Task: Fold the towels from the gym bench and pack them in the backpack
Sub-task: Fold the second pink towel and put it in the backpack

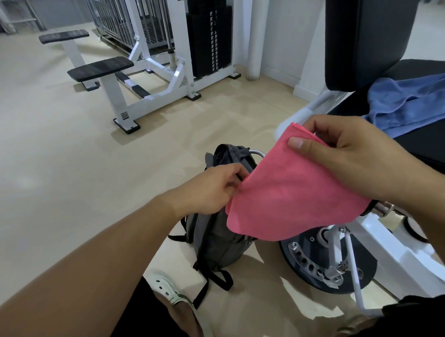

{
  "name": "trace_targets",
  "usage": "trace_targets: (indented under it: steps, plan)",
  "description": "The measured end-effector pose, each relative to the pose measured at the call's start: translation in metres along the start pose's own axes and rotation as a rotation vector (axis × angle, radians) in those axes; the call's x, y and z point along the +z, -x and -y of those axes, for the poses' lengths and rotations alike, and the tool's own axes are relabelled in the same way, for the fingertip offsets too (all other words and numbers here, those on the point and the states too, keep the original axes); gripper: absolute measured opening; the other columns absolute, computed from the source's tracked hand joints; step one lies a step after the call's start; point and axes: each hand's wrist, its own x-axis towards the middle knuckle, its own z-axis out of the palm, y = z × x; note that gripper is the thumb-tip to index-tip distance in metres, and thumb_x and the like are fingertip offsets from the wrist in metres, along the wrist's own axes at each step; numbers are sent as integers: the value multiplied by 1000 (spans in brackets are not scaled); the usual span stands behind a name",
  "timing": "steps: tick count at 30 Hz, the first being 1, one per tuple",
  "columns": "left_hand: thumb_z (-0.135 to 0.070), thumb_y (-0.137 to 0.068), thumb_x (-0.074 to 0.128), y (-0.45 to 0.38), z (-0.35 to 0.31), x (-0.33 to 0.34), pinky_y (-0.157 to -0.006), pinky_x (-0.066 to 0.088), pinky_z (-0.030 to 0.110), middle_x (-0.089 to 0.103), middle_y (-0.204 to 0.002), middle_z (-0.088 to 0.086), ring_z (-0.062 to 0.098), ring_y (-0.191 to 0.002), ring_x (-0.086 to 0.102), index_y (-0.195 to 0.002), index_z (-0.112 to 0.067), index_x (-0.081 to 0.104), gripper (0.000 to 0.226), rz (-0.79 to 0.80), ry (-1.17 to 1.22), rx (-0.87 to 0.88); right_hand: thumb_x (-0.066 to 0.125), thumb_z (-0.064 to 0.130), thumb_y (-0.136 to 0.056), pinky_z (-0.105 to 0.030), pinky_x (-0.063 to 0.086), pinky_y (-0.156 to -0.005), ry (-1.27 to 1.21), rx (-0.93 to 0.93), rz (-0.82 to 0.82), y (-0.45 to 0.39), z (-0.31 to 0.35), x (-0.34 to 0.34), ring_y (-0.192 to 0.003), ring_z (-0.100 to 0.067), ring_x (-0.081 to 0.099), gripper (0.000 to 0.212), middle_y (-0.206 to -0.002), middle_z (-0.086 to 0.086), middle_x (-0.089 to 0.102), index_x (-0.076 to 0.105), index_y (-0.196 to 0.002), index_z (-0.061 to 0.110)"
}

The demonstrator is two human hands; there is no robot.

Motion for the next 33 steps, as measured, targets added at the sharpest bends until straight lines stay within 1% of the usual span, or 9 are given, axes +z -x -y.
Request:
trace_targets:
  steps: [3, 8, 12, 14, 16, 19, 22, 27, 33]
  plan:
    - [0, -94, 59, -1, 3, 2, -90, 57, 33, 71, -110, -11, 16, -101, 69, -126, -29, 55, 44, 53, 54, 1, 57, 51, -93, -32, 54, -59, -21, -64, 14, 1, 2, -4, -65, -11, 69, 25, -76, 9, 74, 69, -91, 29]
    - [-35, -70, 94, 3, -1, 7, -102, 50, 23, 59, -135, -20, 3, -122, 59, -146, -36, 41, 93, 149, 62, 70, 60, 49, -90, -28, 56, -62, -49, -220, 118, 4, 4, -9, -73, -11, 71, 13, -81, 11, 74, 70, -91, 40]
    - [-31, -72, 93, 6, -5, 10, -87, 61, 31, 69, -114, -16, 1, -100, 69, -113, -39, 60, 53, 196, 89, 39, 62, 41, -89, -12, 52, -66, -58, -273, 140, 5, 2, -20, -82, -4, 72, 10, -89, 18, 74, 71, -93, 39]
    - [-25, -77, 90, 6, -6, 9, -75, 60, 22, 73, -102, -15, -3, -84, 72, -100, -40, 62, 39, 229, 101, 41, 62, 43, -88, -11, 52, -63, -40, -256, 89, 4, -3, -25, -79, -2, 71, 12, -88, 19, 74, 72, -92, 39]
    - [-25, -78, 89, 5, -5, 7, -81, 60, 23, 76, -106, -12, 2, -92, 73, -102, -35, 66, 35, 212, 98, 37, 61, 46, -87, -6, 47, -62, -9, -212, 6, 1, -10, -28, -77, 2, 69, 11, -86, 22, 73, 69, -93, 43]
    - [-29, -78, 89, 4, -5, 4, -85, 62, 42, 76, -107, -4, 23, -97, 74, -107, -25, 67, 37, 125, 117, 0, 59, 50, -90, -3, 41, -59, 79, -95, -140, -5, -26, -31, -72, 8, 63, 11, -85, 28, 69, 65, -91, 42]
    - [-33, -76, 90, 4, -6, -6, -89, 61, 38, 74, -109, -3, 18, -100, 72, -113, -19, 67, 46, 47, 141, -66, 59, 47, -97, -11, 42, -58, 102, 40, -277, -10, -40, -34, -70, 7, 61, 16, -86, 21, 69, 65, -89, 35]
    - [-37, -79, 86, 15, 11, -36, -98, 58, 37, 80, -101, -1, 19, -100, 76, -102, -17, 79, 31, 178, 190, -234, 56, 44, -101, -24, 40, -65, 14, 167, -416, -11, -46, -34, -77, -5, 59, 21, -86, 12, 66, 65, -98, 25]
    - [-24, -84, 81, 16, 17, -51, -80, 62, 28, 79, -109, 6, 26, -107, 74, -117, -9, 73, 37, -352, 722, -205, 58, 42, -99, -32, 44, -71, 50, 188, -286, -13, -38, -20, -85, -21, 64, 21, -92, 5, 70, 65, -100, 22]
